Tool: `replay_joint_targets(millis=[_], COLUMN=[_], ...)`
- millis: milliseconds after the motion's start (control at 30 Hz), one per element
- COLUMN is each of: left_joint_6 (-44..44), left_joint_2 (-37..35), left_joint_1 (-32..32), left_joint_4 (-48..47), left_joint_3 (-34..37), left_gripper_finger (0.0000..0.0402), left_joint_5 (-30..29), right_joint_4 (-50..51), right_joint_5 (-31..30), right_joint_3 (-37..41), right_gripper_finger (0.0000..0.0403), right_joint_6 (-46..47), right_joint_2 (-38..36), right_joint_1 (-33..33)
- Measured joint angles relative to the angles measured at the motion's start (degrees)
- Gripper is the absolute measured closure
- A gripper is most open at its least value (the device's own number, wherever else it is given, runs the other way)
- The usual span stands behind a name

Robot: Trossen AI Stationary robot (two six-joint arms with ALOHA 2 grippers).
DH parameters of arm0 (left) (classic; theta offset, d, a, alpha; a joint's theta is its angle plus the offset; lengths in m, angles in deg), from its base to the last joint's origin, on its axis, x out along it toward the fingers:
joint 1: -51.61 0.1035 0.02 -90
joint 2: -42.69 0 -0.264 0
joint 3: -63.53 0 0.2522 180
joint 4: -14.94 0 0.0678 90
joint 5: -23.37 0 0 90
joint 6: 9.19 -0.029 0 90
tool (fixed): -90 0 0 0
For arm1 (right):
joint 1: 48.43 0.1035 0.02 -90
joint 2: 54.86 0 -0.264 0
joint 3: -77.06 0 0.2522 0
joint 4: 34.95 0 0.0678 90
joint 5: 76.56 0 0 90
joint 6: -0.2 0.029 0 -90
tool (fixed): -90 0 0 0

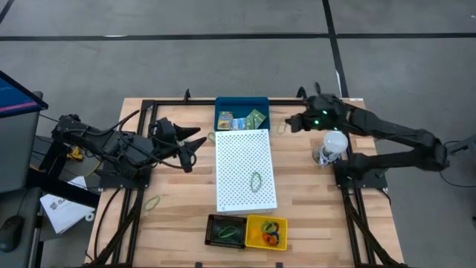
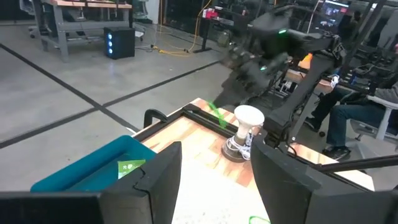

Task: Pick & Place Office Desk Supplies
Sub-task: Put the green rubber band into the black bin

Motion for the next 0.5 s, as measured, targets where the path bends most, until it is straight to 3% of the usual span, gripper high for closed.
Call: replay_joint_targets(millis=[133, 300, 500], left_joint_6=[-0.8, -4.1, -4.0], left_joint_2=[0.0, 0.0, 0.0], left_joint_1=[0.0, 0.0, -0.6], left_joint_4=[-0.2, -0.2, -0.5], left_joint_3=[0.0, 0.0, 0.0], left_gripper_finger=[0.0215, 0.0215, 0.0215], left_joint_5=[0.8, 6.6, 6.9], right_joint_4=[-2.8, -7.7, -21.5], right_joint_5=[-7.6, -18.4, -21.9], right_joint_3=[0.0, -0.1, -0.1], right_gripper_finger=[0.0403, 0.0403, 0.0403], right_joint_6=[8.4, 16.4, 20.5], right_joint_2=[-2.7, -0.5, 7.9], right_joint_1=[12.3, 28.8, 42.6])
